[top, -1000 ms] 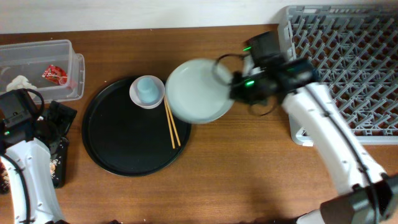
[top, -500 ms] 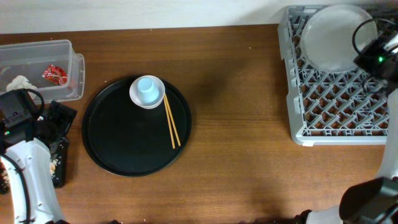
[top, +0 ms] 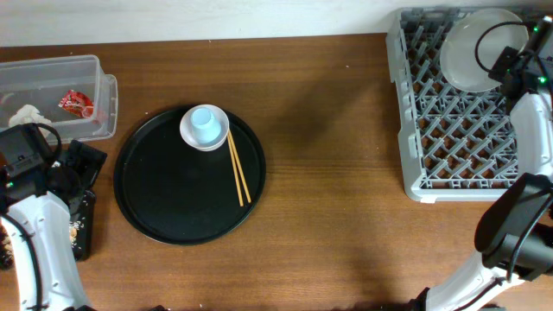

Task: Sort waste into correct bins and load items into the dishwasher rack
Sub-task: 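Place the plate upright in the rack and open the right gripper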

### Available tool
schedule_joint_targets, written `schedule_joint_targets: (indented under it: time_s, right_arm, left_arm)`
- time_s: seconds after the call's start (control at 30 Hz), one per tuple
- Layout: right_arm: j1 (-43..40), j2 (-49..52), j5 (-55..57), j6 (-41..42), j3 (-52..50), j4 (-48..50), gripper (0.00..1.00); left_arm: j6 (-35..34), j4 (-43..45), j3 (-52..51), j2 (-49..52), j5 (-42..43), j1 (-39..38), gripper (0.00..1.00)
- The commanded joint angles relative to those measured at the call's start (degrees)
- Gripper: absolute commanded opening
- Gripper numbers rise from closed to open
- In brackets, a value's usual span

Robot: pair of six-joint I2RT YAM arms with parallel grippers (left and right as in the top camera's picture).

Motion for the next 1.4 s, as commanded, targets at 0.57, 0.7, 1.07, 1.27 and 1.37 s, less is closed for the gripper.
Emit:
schedule_joint_targets:
  time_s: [0.57, 0.7, 1.07, 1.27, 1.37]
  right_arm:
    - [11.2, 1.2, 32.9, -12.2, 0.6, 0.8, 0.04]
    - [12.4, 1.2, 31.2, -12.1, 0.6, 0.4, 0.06]
    - [17.9, 1.2, 27.1, -6.6, 0.6, -3.5, 0.22]
    - [11.6, 1.2, 7.8, 4.7, 0.6, -7.9, 0.25]
    - [5.2, 1.4, -12.5, 11.1, 0.6, -7.9, 0.26]
  left_arm:
    - [-0.5, 0.1, 0.2, -1.0, 0.0, 0.2, 0.99]
    - [-0.5, 0.1, 0.2, -1.0, 0.0, 0.2, 0.99]
    - [-0.5, 0.1, 0.2, -1.0, 0.0, 0.2, 0.99]
    - [-0.6, 0.1, 0.2, -1.0, 0.0, 0.2, 0.99]
    - [-0.5, 0.1, 0.2, -1.0, 0.0, 0.2, 0.99]
